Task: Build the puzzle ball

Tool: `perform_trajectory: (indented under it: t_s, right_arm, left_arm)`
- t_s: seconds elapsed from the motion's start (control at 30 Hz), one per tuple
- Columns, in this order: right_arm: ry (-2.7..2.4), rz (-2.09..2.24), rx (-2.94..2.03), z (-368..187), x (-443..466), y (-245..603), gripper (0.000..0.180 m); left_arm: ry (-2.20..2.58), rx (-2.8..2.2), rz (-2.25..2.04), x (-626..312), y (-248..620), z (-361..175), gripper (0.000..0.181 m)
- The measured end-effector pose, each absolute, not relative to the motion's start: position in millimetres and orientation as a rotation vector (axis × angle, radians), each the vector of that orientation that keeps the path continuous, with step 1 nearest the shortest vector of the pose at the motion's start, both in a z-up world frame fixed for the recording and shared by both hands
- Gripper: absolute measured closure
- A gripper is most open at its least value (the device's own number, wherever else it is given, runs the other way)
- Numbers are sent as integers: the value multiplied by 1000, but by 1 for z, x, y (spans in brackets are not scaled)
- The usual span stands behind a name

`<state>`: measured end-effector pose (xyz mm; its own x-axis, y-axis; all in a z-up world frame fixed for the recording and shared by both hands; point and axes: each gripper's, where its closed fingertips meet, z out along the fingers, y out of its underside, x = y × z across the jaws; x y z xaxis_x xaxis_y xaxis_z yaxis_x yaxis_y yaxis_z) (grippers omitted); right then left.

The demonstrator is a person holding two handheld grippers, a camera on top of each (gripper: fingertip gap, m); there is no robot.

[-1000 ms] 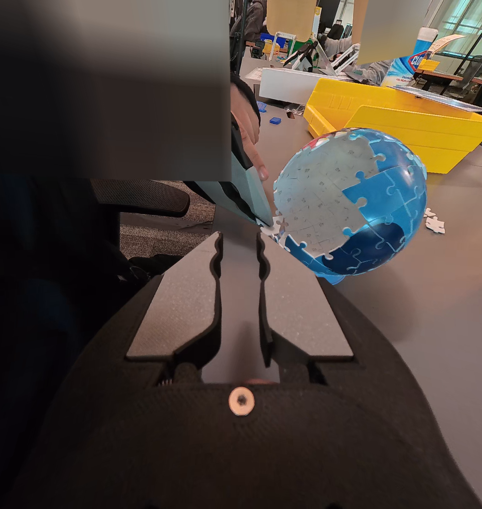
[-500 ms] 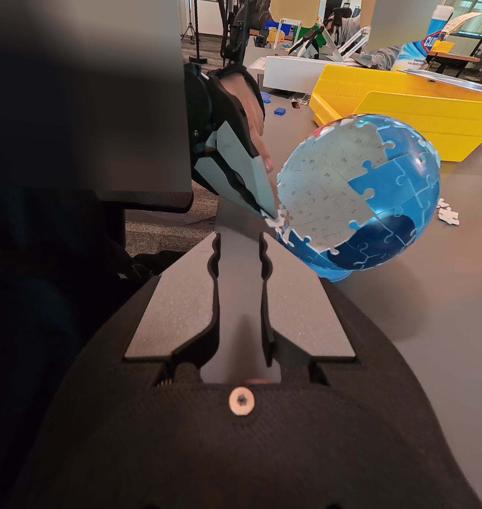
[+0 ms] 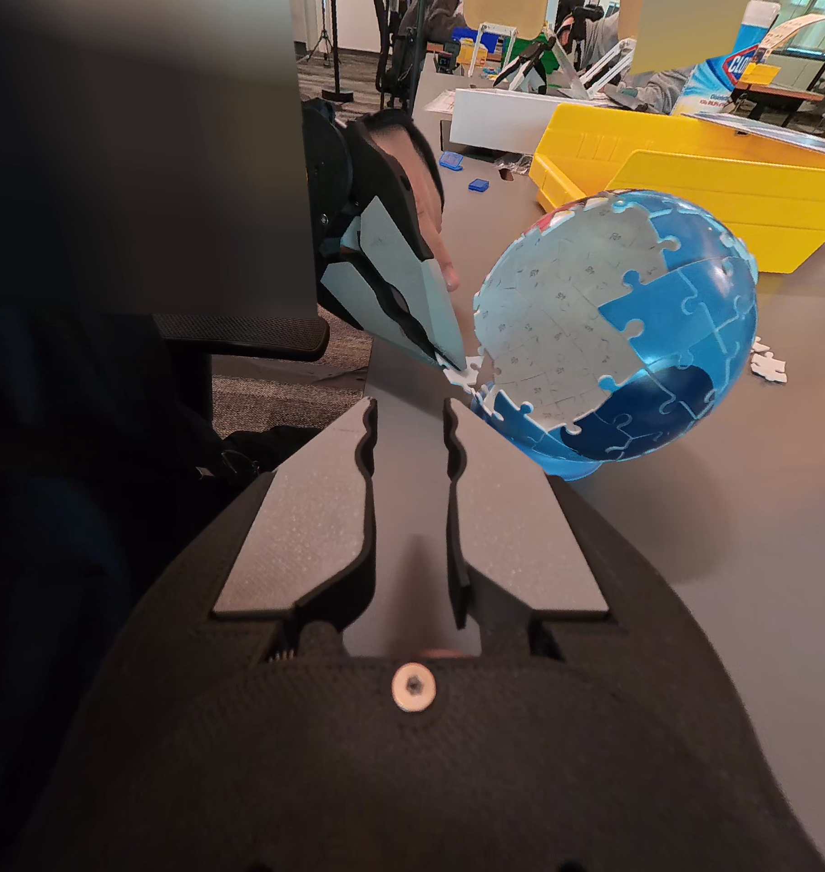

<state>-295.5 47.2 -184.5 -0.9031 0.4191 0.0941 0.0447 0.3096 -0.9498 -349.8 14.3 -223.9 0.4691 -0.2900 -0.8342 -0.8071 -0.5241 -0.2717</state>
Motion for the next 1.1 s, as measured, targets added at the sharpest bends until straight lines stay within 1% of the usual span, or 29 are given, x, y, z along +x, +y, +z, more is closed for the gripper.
perform_trajectory:
  t_s: [0.63,1.1]
  right_arm:
    - [-2266,1615,-422,-186,-296,47,154]
    - [-2271,1609,-415,-186,-295,47,154]
  left_arm:
    - [920,-2060,1072,-358,15,-227,180]
    - [934,-2035,981,-354,15,-228,180]
